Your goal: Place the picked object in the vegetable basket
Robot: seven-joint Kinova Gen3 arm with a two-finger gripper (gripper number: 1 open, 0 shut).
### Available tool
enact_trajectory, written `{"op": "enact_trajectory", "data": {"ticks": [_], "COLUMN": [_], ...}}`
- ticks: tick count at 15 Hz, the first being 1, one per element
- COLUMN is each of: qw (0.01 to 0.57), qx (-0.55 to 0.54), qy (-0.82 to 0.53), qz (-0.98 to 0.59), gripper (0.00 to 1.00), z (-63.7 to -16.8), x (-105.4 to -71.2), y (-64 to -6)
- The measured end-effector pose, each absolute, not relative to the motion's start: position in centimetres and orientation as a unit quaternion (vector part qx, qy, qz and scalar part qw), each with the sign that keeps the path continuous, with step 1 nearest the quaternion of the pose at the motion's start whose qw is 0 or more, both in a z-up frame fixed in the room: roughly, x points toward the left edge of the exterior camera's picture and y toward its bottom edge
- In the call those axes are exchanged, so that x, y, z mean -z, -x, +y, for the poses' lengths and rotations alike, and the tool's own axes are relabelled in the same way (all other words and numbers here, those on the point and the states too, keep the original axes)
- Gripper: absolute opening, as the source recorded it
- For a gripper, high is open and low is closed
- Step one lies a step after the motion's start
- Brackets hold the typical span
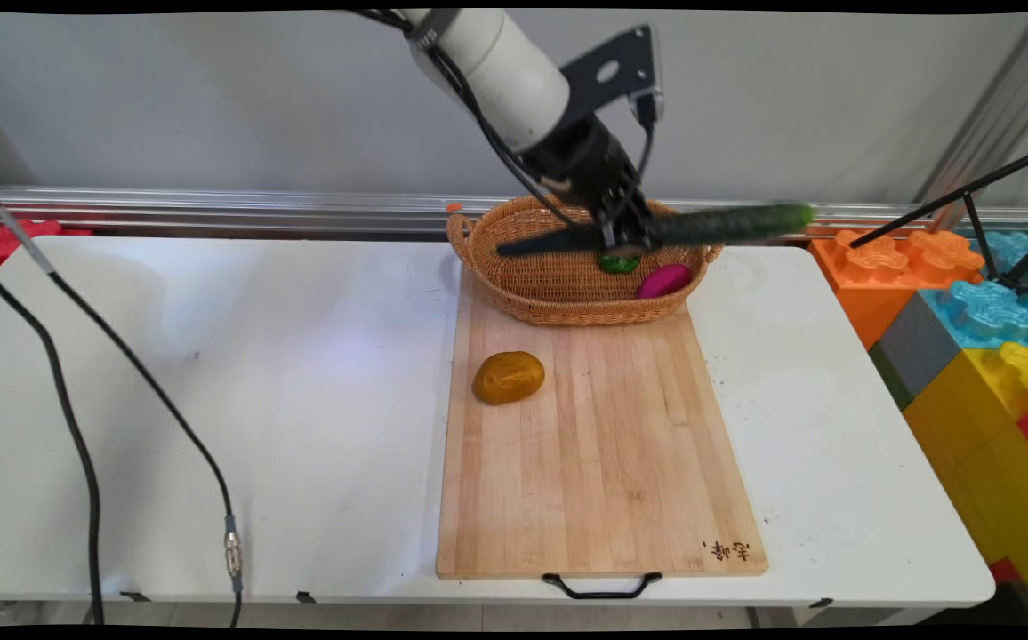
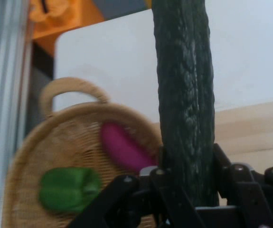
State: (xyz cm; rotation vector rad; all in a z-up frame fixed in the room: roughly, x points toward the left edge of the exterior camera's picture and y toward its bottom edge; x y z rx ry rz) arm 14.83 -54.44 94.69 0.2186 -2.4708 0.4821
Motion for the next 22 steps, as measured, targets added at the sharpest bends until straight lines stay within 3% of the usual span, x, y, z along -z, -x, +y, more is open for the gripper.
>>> {"op": "enact_trajectory", "data": {"ticks": [5, 9, 17, 22], "qw": [0.283, 0.266, 0.246, 0.249], "qx": [-0.217, -0.233, -0.225, -0.226], "qy": [-0.073, -0.064, -0.039, -0.035], "qz": [-0.931, -0.933, -0.942, -0.941], "gripper": [0.00, 0.00, 0.00, 0.00], "z": [-58.5, -61.1, -64.2, -65.3], "x": [-92.9, -89.3, -81.7, -79.8], "y": [-16.9, -18.0, -18.6, -18.4]}}
